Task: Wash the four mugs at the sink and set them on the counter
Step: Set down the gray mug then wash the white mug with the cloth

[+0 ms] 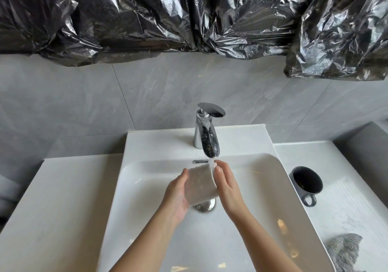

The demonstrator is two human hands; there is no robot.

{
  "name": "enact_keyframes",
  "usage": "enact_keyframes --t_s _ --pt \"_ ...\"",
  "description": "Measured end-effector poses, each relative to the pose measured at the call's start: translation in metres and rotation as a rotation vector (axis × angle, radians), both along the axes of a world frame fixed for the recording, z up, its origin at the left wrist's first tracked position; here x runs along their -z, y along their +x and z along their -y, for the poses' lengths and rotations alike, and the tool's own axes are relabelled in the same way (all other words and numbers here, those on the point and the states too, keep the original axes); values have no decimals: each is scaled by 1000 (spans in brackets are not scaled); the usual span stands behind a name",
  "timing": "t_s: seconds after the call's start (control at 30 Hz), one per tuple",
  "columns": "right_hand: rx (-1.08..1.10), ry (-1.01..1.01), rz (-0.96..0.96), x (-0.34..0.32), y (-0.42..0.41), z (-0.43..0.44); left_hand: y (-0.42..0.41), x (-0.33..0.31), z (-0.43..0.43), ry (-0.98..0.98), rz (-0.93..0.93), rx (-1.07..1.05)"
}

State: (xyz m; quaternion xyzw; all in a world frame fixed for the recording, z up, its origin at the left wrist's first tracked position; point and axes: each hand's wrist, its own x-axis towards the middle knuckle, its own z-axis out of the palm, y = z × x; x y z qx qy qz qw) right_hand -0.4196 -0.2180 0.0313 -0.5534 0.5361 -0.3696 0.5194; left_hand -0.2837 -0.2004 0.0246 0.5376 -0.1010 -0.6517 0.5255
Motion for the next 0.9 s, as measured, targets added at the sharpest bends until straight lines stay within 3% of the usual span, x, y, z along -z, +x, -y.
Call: enact_keyframes --t_s 0.07,0.2,0.3,0.4,0.53,0.63,0.7,0.77,0.83,0.9 --pt "20 123 104 -4 -6 4 -3 -3 0 -111 197 42" --pt "22 587 393 -6 -22 14 -6 -17 -5 -455 1028 491" --pt "31 733 531 -1 -27 17 -9 -21 -5 -680 1629 811" --pt "37 744 413 -2 -27 15 -3 -13 -2 -1009 1821 905" --pt "75 681 391 -1 -21 13 7 -3 -7 -1126 1743 625" --pt "128 699 444 -2 -18 14 15 3 -20 -902 1521 338" --pt "107 703 466 -3 -16 12 16 1 -21 -633 1169 360" --pt "52 716 482 -5 -16 10 12 0 -16 -488 868 456" --pt "19 719 451 -10 -18 8 7 0 -11 -463 817 457" --pt "-11 617 255 -19 -23 9 2 1 -9 -462 847 424"
